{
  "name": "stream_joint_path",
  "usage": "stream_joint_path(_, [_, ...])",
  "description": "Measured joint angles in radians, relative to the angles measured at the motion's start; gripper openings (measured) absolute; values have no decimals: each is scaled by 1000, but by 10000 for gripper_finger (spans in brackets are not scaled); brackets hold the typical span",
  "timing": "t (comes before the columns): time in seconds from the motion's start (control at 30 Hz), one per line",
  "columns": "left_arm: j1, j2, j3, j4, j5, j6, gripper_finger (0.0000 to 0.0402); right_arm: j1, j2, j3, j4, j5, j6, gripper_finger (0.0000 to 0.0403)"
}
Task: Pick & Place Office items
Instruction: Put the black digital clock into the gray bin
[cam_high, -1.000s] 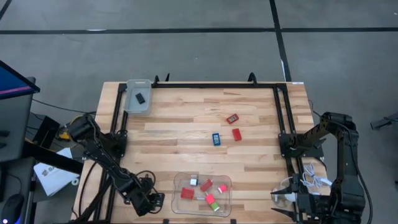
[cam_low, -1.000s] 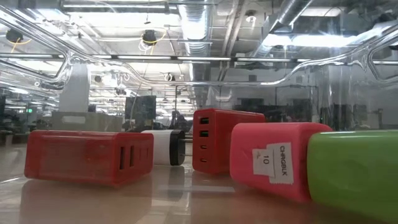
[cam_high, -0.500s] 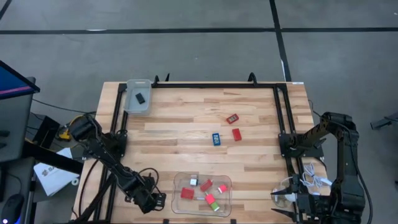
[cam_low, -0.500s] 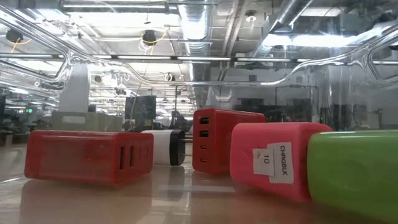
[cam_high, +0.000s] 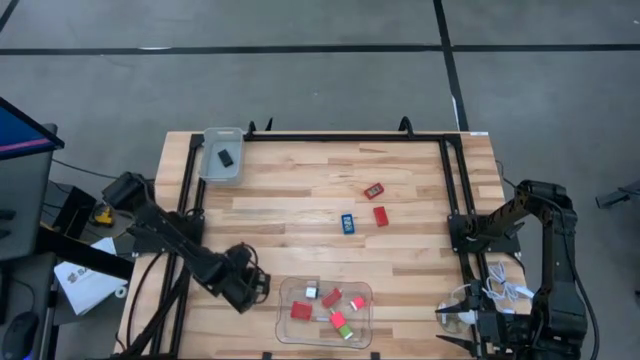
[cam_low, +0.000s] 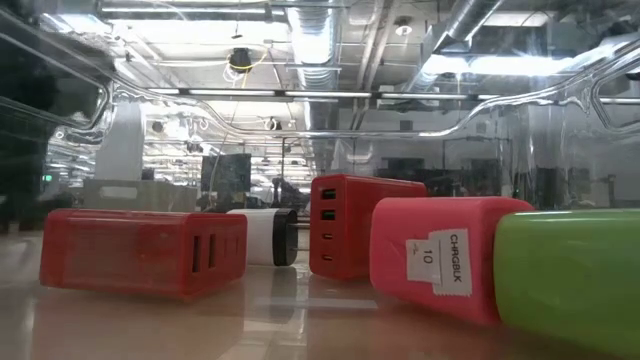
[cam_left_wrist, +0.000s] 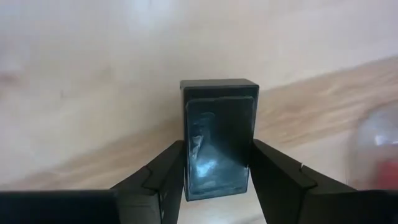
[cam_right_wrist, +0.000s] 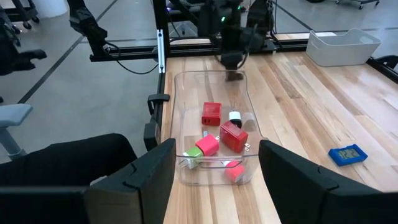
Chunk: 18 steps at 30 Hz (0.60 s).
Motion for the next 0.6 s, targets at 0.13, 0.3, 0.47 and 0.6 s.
stream_joint_path(0.13, [42, -71, 2, -85, -21, 58, 156, -1, 0, 0, 0, 0, 1, 224])
stream_joint_path(0.3, [97, -152, 2, -140, -80, 137, 156, -2, 0, 0, 0, 0, 3, 224])
stream_joint_path(0.47, [178, -220, 4, -174, -169, 257, 156, -4, 0, 0, 0, 1, 3, 224])
stream_joint_path(0.6, [291, -258, 4, -163, -194, 416, 157, -4, 0, 0, 0, 1, 3, 224])
